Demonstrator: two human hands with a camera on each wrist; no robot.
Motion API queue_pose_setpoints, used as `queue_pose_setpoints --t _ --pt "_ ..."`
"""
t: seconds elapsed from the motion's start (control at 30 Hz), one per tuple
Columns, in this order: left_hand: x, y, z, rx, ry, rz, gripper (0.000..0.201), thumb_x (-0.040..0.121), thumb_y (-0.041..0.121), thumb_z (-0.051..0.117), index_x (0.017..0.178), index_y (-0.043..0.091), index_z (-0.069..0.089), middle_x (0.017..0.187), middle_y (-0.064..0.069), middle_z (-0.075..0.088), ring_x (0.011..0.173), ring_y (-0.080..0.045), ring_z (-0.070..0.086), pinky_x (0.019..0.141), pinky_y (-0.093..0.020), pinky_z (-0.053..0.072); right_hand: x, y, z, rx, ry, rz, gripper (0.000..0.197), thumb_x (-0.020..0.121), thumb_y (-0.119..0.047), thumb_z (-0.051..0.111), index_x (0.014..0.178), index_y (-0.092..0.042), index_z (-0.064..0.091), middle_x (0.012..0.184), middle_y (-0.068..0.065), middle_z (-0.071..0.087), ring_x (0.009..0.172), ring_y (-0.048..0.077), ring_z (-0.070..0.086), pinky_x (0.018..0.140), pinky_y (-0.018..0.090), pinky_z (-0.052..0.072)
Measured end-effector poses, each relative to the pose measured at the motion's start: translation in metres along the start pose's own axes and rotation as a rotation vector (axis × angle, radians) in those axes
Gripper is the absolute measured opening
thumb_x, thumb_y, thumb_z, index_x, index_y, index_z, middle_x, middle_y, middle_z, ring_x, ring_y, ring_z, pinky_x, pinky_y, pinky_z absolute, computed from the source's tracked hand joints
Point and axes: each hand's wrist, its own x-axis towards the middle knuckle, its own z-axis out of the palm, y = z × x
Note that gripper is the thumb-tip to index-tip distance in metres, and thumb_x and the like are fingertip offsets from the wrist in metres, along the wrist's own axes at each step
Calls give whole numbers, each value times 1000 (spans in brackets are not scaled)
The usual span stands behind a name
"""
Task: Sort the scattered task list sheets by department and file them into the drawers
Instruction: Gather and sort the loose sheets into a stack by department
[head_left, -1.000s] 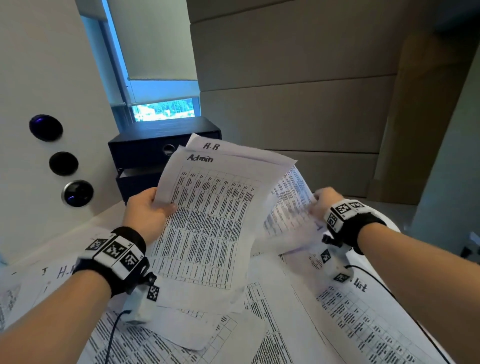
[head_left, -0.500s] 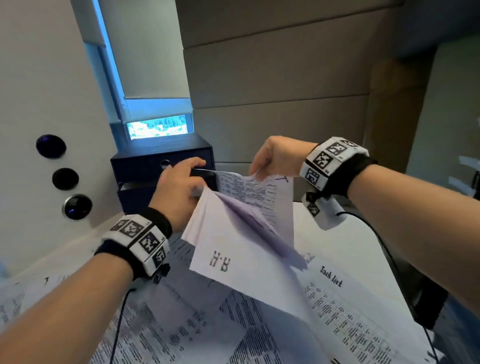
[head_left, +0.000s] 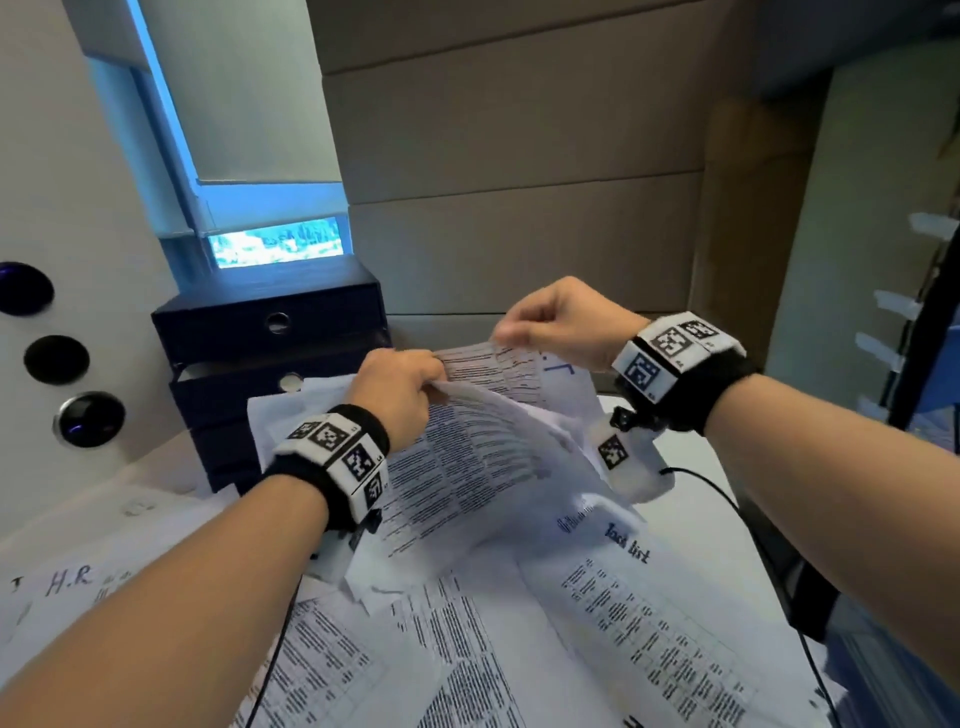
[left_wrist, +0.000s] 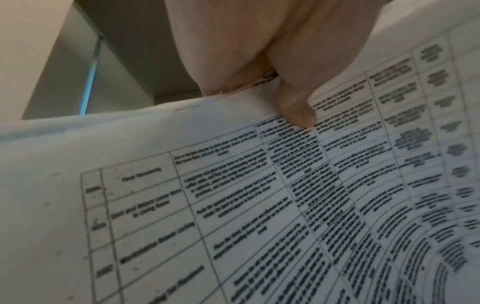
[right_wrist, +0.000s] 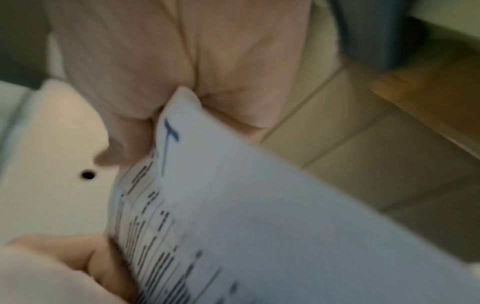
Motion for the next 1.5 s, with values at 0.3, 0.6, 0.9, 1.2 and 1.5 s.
queue_pose_setpoints --t 0.3,0.6,0.9,1.2,1.5 --pt "7 -3 27 -80 -103 -115 30 75 -13 53 73 11 72 76 -1 69 81 -25 64 89 -39 48 -59 126 22 -624 -585 770 81 68 -52 72 139 -32 39 133 -3 54 112 21 55 93 39 48" --pt "-3 -6 20 -82 -90 -182 29 78 -10 54 79 13 72 82 -7 69 84 -29 61 83 -40 51 -76 135 51 -797 -519 650 54 44 -56 76 83 -23 61 72 -4 72 66 20 70 67 38 60" --pt "-13 -12 -8 -127 -17 -152 36 81 -1 57 63 30 56 76 1 65 78 -25 61 74 -36 53 -72 131 9 -498 -347 629 15 73 -38 74 77 -24 68 80 -4 73 73 15 70 73 34 59" --pt "-28 -22 -52 -315 240 -372 9 70 28 50 64 24 56 78 -10 67 80 -31 62 75 -37 51 -77 100 -2 -527 -321 619 26 68 -17 81 89 -27 69 86 -5 73 82 17 69 75 36 59" --pt "-60 -32 -116 -841 543 -628 24 72 19 52 50 22 61 50 4 53 62 -12 52 62 -24 40 -39 1 -53 -505 205 446 19 81 -2 63 74 -19 68 75 2 66 75 21 64 62 28 49"
